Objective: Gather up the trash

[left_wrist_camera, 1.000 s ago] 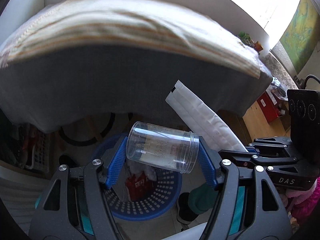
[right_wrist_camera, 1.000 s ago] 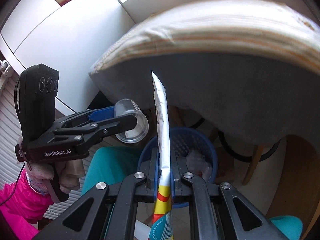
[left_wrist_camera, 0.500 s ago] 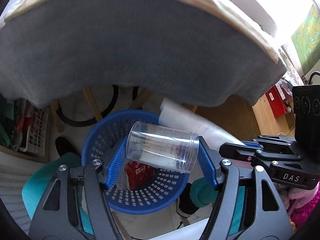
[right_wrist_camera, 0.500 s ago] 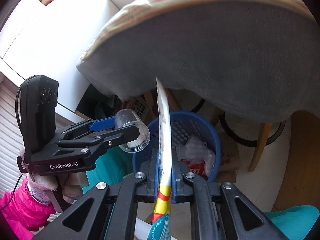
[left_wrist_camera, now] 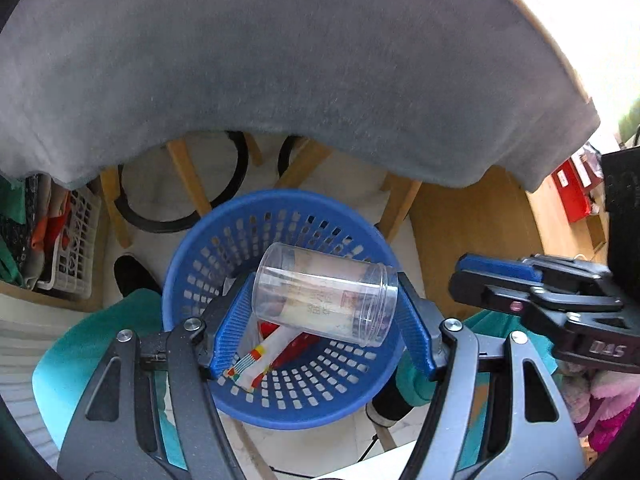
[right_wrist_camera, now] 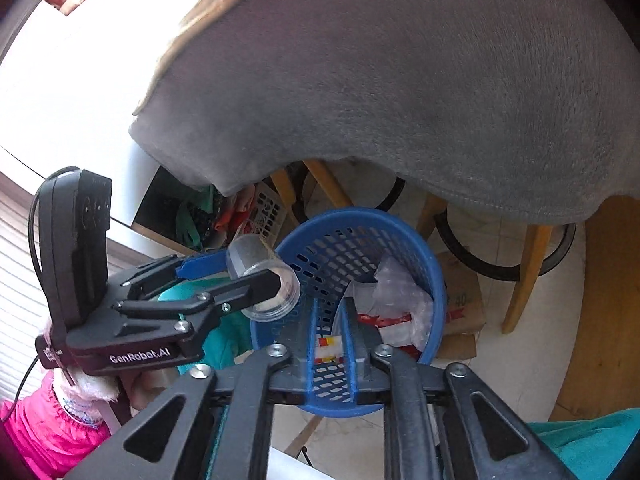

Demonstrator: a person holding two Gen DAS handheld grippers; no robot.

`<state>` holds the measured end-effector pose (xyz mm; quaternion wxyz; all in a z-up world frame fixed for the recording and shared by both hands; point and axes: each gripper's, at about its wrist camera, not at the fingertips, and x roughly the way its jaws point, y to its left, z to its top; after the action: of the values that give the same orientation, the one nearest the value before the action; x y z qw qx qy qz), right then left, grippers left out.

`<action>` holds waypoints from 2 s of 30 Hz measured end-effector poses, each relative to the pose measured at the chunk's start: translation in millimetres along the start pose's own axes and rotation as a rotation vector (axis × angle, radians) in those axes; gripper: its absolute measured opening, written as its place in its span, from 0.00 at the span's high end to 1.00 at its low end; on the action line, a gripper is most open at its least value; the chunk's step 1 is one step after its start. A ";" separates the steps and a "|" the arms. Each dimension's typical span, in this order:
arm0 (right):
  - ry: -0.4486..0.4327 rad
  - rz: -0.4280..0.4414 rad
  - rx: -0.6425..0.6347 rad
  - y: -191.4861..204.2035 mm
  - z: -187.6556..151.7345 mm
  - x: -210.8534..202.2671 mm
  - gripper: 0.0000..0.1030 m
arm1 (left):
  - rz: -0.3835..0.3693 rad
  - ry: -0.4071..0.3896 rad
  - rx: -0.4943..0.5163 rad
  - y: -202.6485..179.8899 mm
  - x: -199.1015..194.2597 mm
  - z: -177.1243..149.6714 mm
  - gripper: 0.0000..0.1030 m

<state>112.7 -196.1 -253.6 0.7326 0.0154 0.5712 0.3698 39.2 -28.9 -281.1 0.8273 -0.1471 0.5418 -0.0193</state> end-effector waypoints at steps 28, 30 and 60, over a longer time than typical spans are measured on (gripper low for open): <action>-0.068 -0.034 -0.005 3.8 3.6 -30.4 0.36 | 0.019 -0.076 0.016 -3.2 -36.5 4.0 0.32; -0.085 -0.034 -0.015 7.5 5.7 -38.6 0.35 | 0.022 -0.105 0.022 -5.2 -47.8 7.6 0.32; -0.445 0.012 -0.126 80.6 53.1 -184.3 0.15 | -0.051 -0.607 0.029 -40.0 -244.7 64.0 0.05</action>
<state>101.8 -219.4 -47.1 0.8378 0.0544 0.3714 0.3965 1.2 -6.1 -28.9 0.9526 -0.1479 0.2657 -0.0029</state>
